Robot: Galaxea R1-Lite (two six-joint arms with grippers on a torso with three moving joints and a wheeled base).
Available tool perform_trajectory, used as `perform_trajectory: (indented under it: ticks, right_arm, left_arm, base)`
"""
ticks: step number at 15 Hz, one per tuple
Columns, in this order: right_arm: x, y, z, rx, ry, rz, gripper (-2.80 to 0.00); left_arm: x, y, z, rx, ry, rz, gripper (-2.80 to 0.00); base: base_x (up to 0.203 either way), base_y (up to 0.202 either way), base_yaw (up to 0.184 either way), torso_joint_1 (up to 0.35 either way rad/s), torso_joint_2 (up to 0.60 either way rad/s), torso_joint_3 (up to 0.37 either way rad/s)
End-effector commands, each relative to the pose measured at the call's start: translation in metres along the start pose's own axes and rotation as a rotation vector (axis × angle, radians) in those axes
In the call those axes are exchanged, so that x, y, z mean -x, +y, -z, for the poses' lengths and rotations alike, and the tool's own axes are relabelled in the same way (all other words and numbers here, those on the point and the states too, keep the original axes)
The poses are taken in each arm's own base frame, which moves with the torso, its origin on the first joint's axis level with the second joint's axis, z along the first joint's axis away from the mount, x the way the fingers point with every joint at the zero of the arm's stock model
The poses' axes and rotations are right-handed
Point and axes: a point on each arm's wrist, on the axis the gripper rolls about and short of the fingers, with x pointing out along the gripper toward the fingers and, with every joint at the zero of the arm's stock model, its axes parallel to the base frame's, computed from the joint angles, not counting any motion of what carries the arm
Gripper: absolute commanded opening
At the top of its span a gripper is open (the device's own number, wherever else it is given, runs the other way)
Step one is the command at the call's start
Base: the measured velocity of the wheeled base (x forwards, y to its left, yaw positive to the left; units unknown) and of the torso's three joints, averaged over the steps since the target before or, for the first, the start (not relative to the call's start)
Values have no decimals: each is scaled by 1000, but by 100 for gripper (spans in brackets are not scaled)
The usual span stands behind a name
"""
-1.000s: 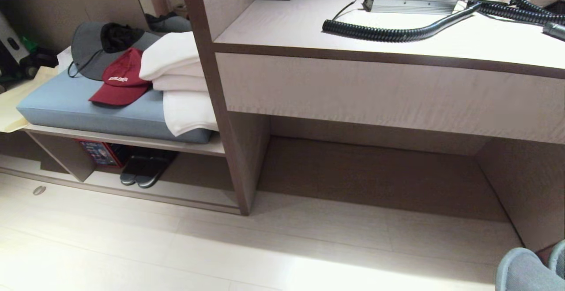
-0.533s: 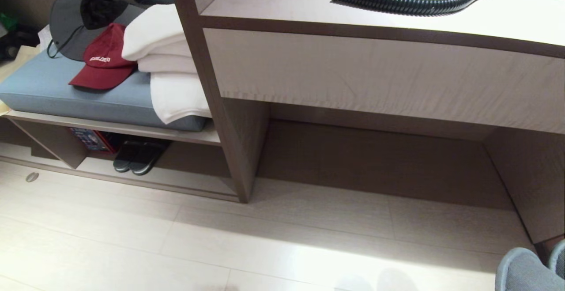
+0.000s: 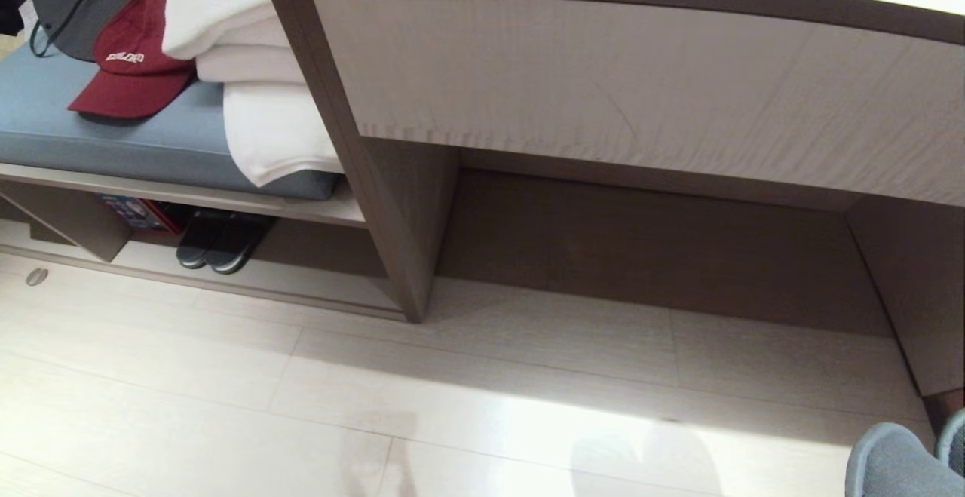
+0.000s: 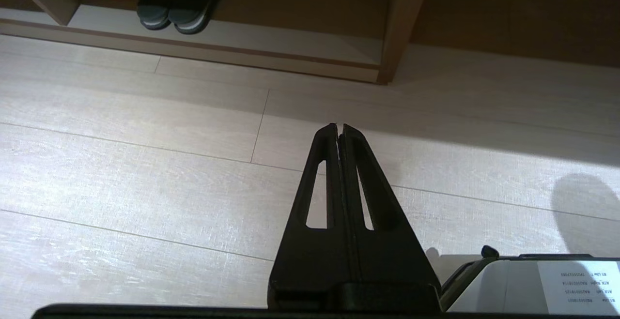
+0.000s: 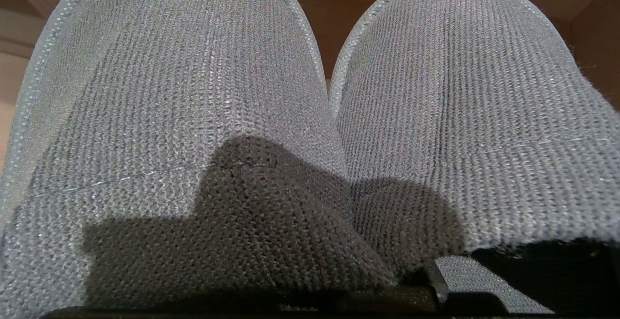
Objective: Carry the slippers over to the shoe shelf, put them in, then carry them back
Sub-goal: Place the slippers on the floor
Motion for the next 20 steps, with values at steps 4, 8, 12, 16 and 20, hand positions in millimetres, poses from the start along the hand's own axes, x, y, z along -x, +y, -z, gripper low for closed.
perform_trajectory:
  ticks: [4,8,12,16,20]
  right_arm:
    - [0,0,0,1,1,-1,-280]
    - [0,0,0,1,0,1,-280]
    - [0,0,0,1,1,-1,-280]
    - [0,0,0,1,0,-1,-280]
    - [0,0,0,1,0,-1,-280]
  left_arm:
    - [0,0,0,0,2,0,-280]
    - [0,0,0,0,2,0,-280]
    - [0,0,0,2,2,0,-280]
    - [0,0,0,0,2,0,-280]
    - [0,0,0,0,2,0,-280]
  base:
    - [0,0,0,5,1,-193]
    - [0,0,0,1,1,-192]
    - [0,0,0,4,1,-199]
    - [0,0,0,-1,3,-200]
    - [0,0,0,3,2,-200]
